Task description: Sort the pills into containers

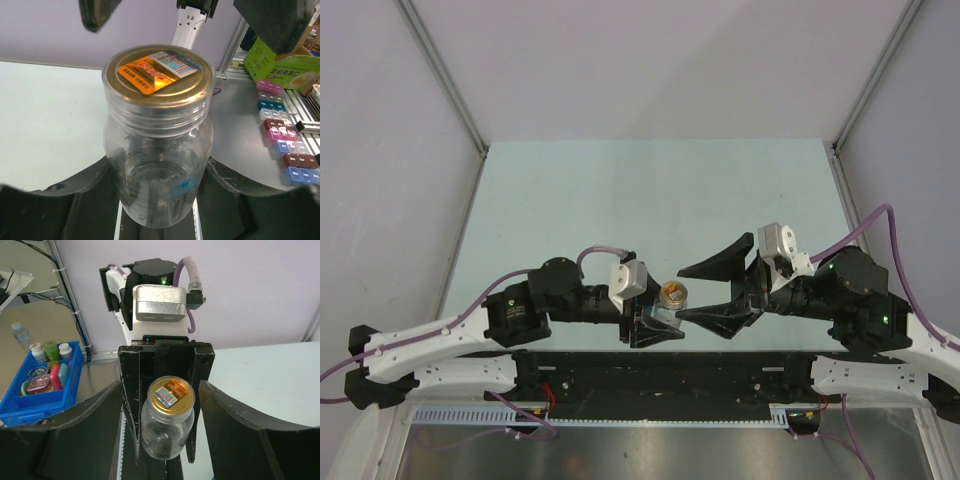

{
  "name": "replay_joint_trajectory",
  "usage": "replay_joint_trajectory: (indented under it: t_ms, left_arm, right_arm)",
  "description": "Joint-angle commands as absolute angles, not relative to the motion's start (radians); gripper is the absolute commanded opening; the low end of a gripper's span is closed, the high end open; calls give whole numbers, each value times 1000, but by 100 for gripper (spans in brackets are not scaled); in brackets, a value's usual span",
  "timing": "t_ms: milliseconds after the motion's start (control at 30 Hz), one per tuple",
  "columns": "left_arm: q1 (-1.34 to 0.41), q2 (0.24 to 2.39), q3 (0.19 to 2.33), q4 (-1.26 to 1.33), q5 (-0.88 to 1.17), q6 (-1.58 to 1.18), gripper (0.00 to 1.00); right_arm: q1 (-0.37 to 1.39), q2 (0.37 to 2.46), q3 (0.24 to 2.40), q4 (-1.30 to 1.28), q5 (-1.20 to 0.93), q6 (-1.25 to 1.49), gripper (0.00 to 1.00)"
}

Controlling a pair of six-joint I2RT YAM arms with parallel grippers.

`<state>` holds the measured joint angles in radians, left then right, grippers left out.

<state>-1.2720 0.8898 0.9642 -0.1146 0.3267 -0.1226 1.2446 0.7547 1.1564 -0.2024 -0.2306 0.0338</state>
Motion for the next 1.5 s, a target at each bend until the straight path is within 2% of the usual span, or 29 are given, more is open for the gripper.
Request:
replay_joint_trajectory:
  t_ms: [0,400,967,1000,1100,1133,1233,1400,1467]
  left_arm:
    - [-1276,890,1014,-75,373,-95,0]
    - [-1275,900,1035,-75,448,-84,0]
    - [-1276,890,1023,-74,434,-78,0]
    - [-1275,890,1025,-75,434,-77,0]
    - [-1273,887,1023,-75,431,-75,0]
    - [-1275,885,1022,-74,428,-75,0]
    - [-1275,881,1019,-74,413,-75,0]
    - [-1275,850,1000,-75,315,-80,0]
    - [-1275,838,993,-75,238,-81,0]
  right_arm:
    - [1250,762,1175,-212,-262,25,66]
    - [1247,785,1175,-206,-230,25,70]
    - [1249,821,1175,-133,-331,106,60]
    - [1249,822,1175,-132,-333,109,58]
    - [1249,828,1175,-135,-345,110,44]
    - [1249,828,1175,-135,-348,110,32]
    - [1250,830,1175,-140,-339,120,15]
    - [1256,842,1173,-170,-204,124,1]
    - [1262,854,1173,-176,-83,139,0]
